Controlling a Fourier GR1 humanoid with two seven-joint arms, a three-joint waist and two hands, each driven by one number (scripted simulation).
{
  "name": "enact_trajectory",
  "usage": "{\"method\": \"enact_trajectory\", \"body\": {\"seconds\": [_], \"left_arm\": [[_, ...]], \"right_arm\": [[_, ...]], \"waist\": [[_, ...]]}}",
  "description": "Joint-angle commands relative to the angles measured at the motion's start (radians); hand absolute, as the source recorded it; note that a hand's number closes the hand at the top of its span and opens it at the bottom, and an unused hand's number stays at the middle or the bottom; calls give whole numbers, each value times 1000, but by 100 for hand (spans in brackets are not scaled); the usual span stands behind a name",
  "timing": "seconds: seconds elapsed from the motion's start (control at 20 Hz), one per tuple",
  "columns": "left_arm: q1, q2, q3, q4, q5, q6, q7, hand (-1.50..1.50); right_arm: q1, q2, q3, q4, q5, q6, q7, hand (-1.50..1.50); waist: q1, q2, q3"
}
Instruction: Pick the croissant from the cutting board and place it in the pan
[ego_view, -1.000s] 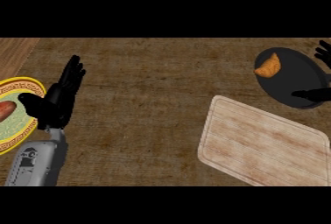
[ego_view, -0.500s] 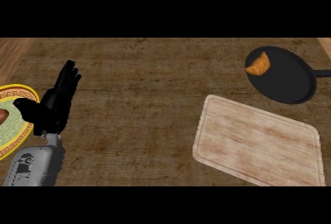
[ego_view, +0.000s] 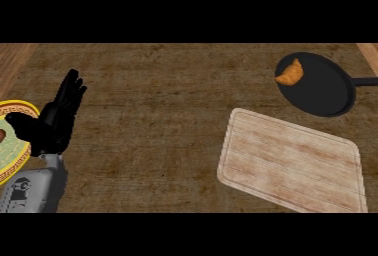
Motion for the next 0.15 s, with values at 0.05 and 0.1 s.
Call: {"method": "enact_trajectory", "body": {"seconds": [0.05,0.1], "left_arm": [[47,17,18,-3,34,-46,-28,0],[15,8,19,31,6,-9,-32,0]], "right_arm": [[78,2,39,-29,-2,184,-195,-150],[95,5,40,-39,-11,177,-223,-150]], "waist": [[6,-1,-1],[-4,1,0]]}}
